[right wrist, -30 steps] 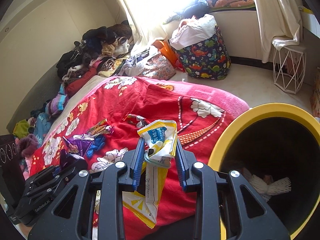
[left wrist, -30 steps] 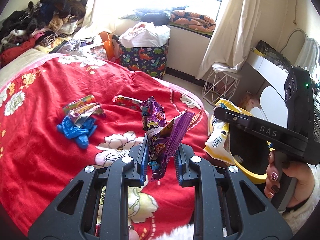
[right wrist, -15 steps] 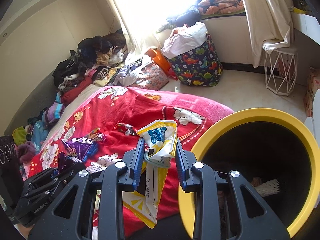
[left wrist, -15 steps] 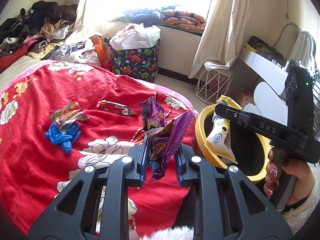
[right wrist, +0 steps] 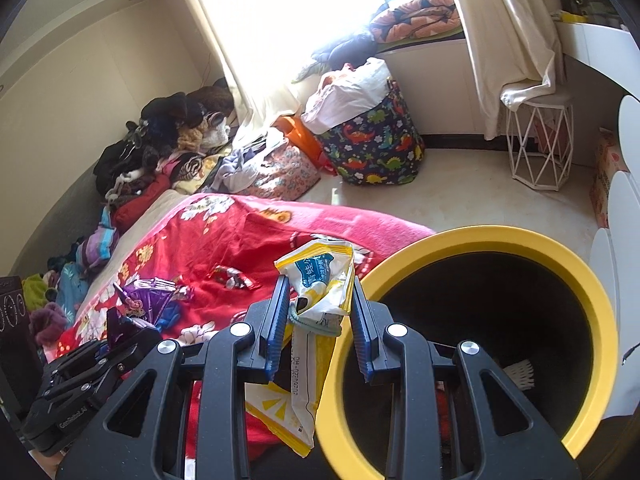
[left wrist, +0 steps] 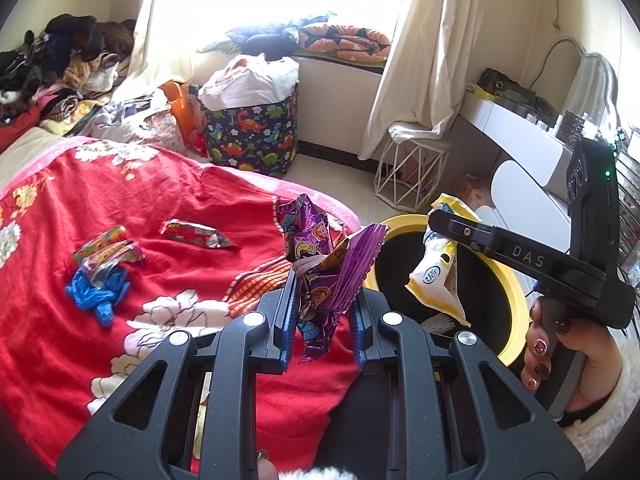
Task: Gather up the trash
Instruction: 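Carry both wrappers over the yellow bin and open both tools to drop them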
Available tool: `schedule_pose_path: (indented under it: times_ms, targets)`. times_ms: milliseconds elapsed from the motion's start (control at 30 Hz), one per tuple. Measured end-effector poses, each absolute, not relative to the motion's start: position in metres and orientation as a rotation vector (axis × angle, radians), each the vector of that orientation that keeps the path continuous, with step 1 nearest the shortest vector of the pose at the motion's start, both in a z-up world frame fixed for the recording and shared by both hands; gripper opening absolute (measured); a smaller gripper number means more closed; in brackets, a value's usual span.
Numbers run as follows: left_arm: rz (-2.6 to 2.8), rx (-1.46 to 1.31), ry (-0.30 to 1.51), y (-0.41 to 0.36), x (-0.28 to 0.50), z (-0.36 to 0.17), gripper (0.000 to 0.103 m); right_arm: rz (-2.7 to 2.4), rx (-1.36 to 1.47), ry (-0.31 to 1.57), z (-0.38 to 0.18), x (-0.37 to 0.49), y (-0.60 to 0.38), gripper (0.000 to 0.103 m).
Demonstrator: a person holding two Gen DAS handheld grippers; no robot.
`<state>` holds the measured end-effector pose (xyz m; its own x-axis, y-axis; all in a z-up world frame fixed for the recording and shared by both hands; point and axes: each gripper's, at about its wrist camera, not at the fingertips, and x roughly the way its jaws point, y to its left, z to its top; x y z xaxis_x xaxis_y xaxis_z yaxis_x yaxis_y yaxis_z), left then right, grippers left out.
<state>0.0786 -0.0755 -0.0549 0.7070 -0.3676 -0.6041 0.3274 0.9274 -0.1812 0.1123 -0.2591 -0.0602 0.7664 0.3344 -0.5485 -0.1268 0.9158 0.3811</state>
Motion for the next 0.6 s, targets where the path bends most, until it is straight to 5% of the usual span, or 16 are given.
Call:
schedule_pose_path:
  times_ms: [600]
  targets:
    - [-0.455, -0.039, 0.683, -0.115, 0.082, -0.052, 0.016, 0.145, 0.358, 0.63, -0.064, 0.106, -0.302, 0.028]
